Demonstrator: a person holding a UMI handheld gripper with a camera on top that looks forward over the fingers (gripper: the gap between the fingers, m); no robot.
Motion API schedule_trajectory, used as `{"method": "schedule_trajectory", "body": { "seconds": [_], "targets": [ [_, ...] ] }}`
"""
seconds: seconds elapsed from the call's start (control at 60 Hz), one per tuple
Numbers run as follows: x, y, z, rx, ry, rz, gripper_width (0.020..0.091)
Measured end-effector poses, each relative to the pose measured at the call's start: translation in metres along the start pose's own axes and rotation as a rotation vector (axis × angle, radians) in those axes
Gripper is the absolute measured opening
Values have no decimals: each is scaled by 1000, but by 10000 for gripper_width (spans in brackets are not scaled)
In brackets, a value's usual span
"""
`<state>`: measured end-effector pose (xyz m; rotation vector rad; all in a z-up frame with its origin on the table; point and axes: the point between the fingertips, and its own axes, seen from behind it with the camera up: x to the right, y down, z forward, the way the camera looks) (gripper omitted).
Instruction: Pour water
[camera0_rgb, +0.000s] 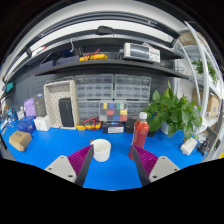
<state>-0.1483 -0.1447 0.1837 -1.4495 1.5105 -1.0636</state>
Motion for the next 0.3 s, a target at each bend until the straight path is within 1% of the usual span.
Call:
{"method": "schedule_trajectory", "body": {
  "seconds": [0.3],
  "targets": [
    [-10, 13, -8, -32, 4, -14, 787]
  ]
}}
